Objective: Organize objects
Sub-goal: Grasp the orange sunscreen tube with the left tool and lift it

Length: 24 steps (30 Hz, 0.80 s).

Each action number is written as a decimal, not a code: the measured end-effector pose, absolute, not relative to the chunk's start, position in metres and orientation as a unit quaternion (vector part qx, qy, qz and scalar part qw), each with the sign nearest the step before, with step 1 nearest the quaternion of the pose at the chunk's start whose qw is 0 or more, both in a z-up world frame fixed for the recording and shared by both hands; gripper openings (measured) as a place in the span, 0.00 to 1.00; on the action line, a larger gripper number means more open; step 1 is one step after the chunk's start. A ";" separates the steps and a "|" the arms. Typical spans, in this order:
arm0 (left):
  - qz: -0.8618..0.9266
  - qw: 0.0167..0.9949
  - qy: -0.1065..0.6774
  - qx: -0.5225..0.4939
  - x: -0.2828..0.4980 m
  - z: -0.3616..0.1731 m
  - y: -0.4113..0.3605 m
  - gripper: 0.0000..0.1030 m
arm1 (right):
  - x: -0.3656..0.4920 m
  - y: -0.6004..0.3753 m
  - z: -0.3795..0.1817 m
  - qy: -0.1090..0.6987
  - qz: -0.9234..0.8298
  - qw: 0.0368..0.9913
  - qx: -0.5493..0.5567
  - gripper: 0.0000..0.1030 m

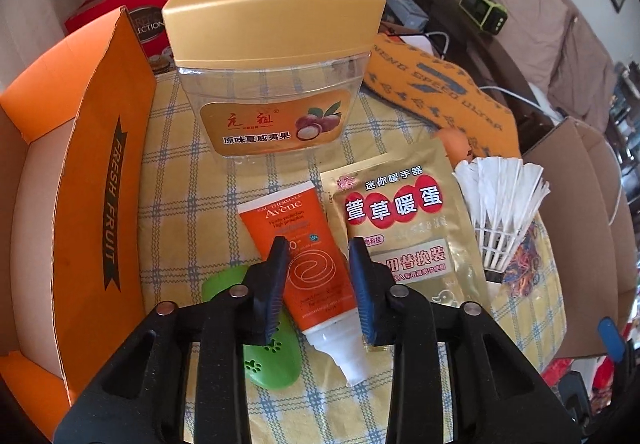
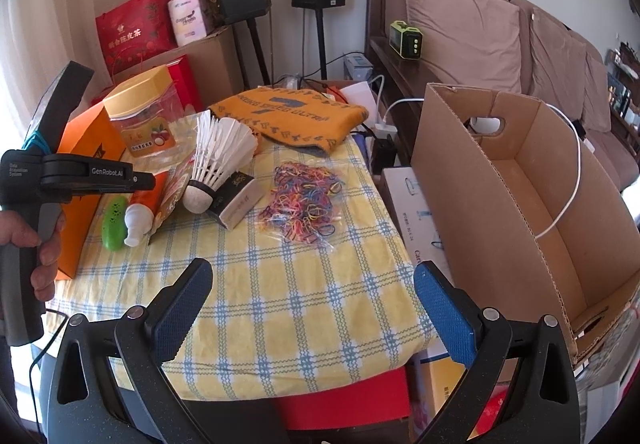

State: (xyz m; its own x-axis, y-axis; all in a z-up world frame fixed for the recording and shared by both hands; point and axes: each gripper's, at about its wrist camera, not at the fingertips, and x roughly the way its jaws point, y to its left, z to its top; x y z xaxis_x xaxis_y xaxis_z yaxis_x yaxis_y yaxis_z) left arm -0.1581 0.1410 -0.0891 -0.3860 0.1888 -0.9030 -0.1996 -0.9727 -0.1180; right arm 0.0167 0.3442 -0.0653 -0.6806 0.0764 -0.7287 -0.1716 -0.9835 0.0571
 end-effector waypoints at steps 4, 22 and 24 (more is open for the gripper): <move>0.831 0.104 0.027 -0.546 -0.162 -0.093 0.146 0.47 | 0.015 0.345 -0.068 0.064 0.913 0.067 -0.397 0.98; 0.826 0.099 0.035 -0.554 -0.167 -0.113 0.142 0.41 | 0.006 0.348 -0.073 0.069 0.909 0.066 -0.406 0.98; 0.826 0.102 0.024 -0.555 -0.168 -0.114 0.141 0.40 | 0.003 0.350 -0.074 0.070 0.908 0.066 -0.408 0.98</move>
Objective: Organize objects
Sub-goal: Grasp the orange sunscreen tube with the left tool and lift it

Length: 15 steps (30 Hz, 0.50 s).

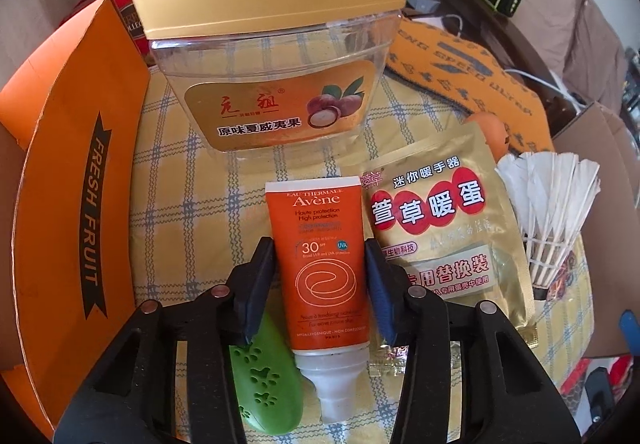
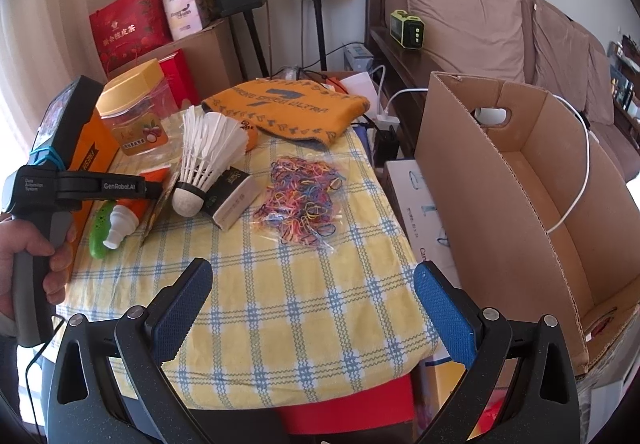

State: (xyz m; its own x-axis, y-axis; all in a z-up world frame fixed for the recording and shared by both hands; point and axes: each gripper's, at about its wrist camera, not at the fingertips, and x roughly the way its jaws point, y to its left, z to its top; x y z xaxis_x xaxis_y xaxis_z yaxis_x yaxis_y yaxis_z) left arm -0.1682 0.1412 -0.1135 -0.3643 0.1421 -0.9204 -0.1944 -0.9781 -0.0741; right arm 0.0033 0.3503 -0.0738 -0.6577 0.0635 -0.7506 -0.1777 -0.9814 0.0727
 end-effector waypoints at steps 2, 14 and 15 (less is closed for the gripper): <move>0.825 0.105 0.015 -0.555 -0.168 -0.113 0.139 0.40 | 0.001 0.353 -0.074 0.073 0.907 0.068 -0.410 0.98; 0.842 0.135 -0.016 -0.522 -0.152 -0.083 0.134 0.40 | -0.004 0.360 -0.072 0.079 0.907 0.070 -0.408 0.97; 0.843 0.141 -0.021 -0.518 -0.151 -0.078 0.136 0.40 | -0.006 0.361 -0.072 0.081 0.907 0.069 -0.408 0.97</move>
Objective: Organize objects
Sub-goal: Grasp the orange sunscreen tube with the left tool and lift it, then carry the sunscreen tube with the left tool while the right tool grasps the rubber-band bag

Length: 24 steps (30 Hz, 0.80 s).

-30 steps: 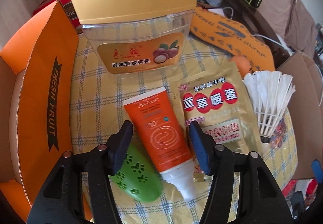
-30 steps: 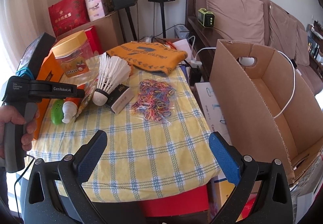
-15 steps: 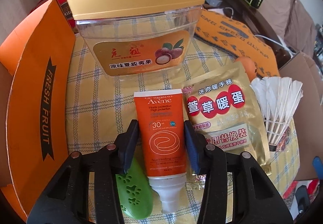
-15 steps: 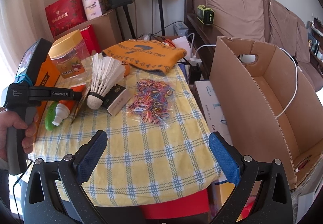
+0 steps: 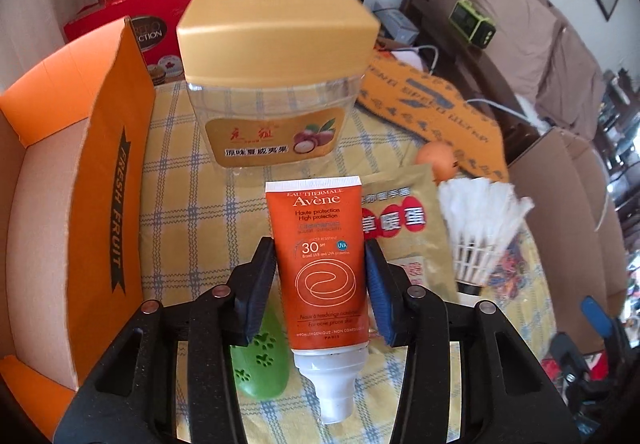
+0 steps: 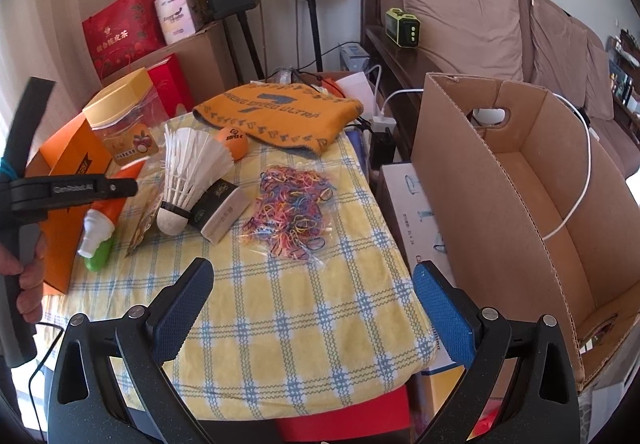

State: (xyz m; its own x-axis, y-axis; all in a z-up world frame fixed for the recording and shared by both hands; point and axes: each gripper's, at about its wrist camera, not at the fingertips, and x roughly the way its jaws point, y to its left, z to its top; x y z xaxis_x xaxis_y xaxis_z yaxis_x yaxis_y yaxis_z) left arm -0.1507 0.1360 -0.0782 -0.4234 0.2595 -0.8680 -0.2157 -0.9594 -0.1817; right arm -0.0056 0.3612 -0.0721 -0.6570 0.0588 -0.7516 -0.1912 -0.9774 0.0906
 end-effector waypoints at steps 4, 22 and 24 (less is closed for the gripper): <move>0.849 0.163 -0.035 -0.502 -0.141 -0.060 0.137 0.40 | -0.013 0.368 -0.073 0.098 0.904 0.063 -0.412 0.96; 0.859 0.214 -0.065 -0.460 -0.093 -0.005 0.095 0.40 | -0.059 0.370 -0.088 0.093 0.889 0.066 -0.443 0.76; 0.861 0.214 -0.067 -0.457 -0.090 -0.002 0.091 0.40 | -0.068 0.370 -0.093 0.091 0.886 0.067 -0.449 0.76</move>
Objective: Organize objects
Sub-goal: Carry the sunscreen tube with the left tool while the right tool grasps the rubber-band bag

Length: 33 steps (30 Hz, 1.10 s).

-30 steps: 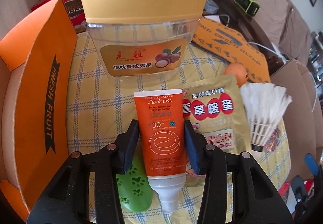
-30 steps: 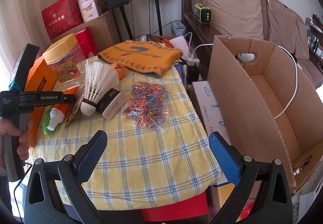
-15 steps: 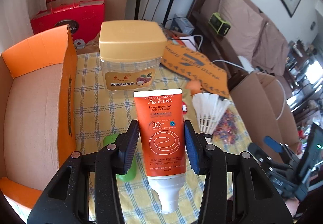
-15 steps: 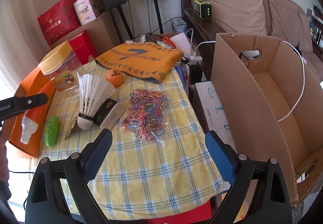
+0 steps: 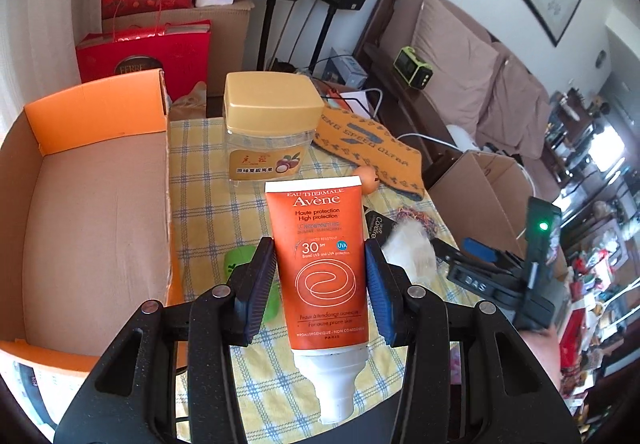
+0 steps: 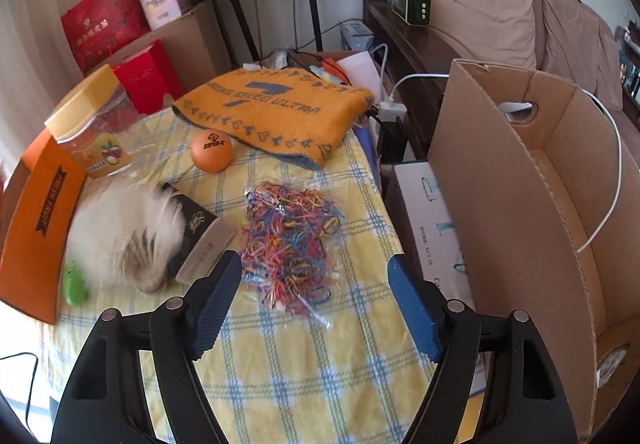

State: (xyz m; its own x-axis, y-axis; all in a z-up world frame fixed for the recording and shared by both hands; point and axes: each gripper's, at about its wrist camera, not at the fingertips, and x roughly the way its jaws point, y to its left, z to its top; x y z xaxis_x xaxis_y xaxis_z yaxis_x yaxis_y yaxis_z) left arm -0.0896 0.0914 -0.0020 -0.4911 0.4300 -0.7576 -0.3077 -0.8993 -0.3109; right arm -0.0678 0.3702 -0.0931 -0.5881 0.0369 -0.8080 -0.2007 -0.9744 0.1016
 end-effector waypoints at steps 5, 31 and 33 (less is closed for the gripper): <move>0.863 0.214 -0.072 -0.452 -0.085 0.002 0.082 0.40 | -0.085 0.369 -0.103 0.104 0.882 0.059 -0.457 0.76; 0.877 0.173 -0.104 -0.437 -0.076 0.007 0.013 0.40 | -0.086 0.356 -0.091 0.035 0.890 0.075 -0.448 0.08; 0.878 0.169 -0.107 -0.435 -0.076 0.007 0.006 0.40 | -0.083 0.355 -0.087 0.039 0.893 0.074 -0.443 0.08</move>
